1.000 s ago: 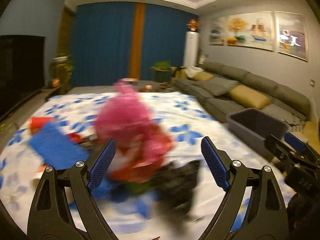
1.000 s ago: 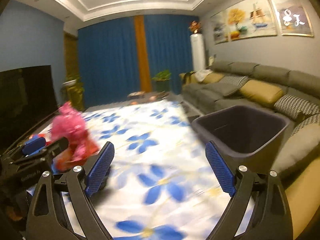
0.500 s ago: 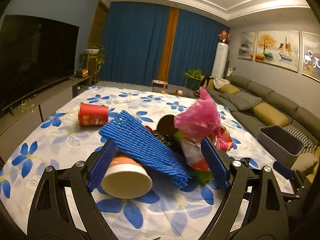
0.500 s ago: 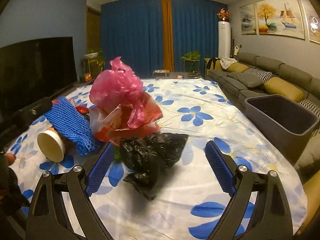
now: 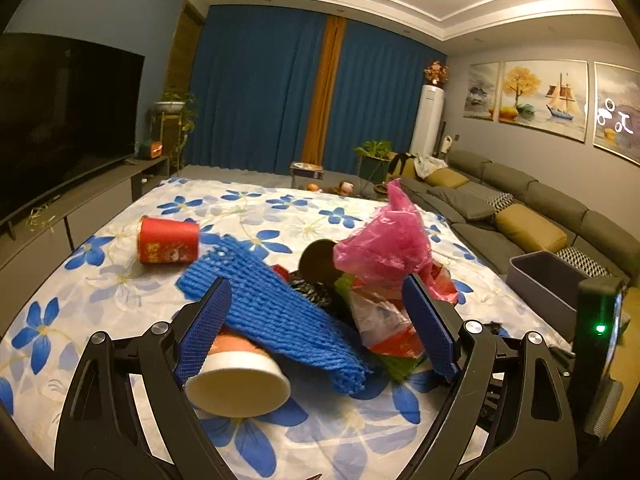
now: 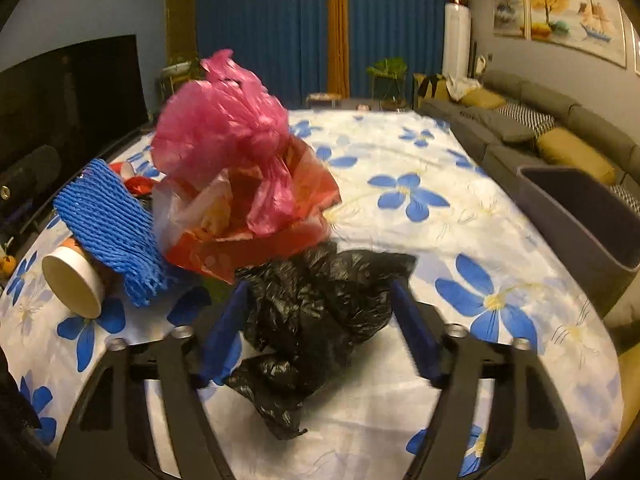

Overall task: Collect trash
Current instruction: 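Grasp the black plastic bag with the right tool while the left tool grasps the pink bag, then carry the black bag and pink bag to the grey bin and release both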

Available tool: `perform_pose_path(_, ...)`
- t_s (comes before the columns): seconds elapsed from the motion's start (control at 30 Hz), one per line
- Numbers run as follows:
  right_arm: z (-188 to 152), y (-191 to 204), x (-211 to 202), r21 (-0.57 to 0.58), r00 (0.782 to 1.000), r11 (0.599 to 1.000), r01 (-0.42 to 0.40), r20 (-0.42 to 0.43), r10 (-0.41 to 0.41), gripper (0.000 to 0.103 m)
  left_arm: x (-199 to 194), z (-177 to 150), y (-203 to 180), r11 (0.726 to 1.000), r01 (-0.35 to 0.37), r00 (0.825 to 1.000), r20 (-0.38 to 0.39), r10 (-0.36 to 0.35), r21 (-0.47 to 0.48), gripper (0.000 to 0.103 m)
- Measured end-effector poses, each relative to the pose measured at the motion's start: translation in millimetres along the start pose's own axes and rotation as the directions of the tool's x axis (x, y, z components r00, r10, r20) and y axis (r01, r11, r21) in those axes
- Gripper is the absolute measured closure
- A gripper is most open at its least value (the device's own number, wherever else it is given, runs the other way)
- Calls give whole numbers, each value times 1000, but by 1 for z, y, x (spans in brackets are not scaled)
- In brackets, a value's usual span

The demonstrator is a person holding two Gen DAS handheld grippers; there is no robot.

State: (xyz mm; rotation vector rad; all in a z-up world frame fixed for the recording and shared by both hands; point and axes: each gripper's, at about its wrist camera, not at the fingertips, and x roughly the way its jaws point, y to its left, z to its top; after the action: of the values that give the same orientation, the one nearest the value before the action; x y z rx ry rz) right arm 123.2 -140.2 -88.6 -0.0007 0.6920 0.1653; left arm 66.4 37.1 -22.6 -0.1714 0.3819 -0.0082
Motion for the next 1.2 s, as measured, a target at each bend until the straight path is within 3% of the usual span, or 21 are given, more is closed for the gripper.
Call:
perform_pose_path(0.03,-1,-2,1,10,1000,1000,-15,-2,15,63,3,1,-2,1000,5,1000,-3,-5,5,18)
perform_pose_path(0.13,-2,-10,-4,30,999,999,-24,22,24,82,10,2,-9,999,27,1000,-10,-27,19,18)
perform_pose_path(0.2,-3,-15,-10,35,999,999,-5,50,4,87,15,4,-14,999,45,999,-18,-45,26,18)
perform_pose_path(0.57,2,-47,-42,92,990,996,-2,143,-12,88,80,36,-28,981,189,978,-100,-184,39,18)
perform_pose_path(0.67,1,-51,-43,92,989,996,-7,148,-6,88,99,37,-28,968,250,958,-152,-243,26,20)
perform_pose_path(0.73,1,-53,-43,93,989,996,-8,148,-5,88,111,34,-27,959,282,940,-203,-275,8,39)
perform_pose_path(0.8,2,-55,-42,99,989,995,-12,147,-2,88,118,29,-29,956,294,929,-238,-282,15,50)
perform_pose_path(0.93,3,-56,-43,104,988,994,-15,155,-2,88,115,23,-33,949,313,922,-247,-297,28,85)
perform_pose_path(1.0,3,-56,-45,103,987,995,-15,161,-2,88,110,21,-33,945,325,921,-238,-310,28,95)
perform_pose_path(1.2,5,-58,-52,106,984,994,-26,178,7,88,79,30,-37,934,358,922,-161,-352,14,97)
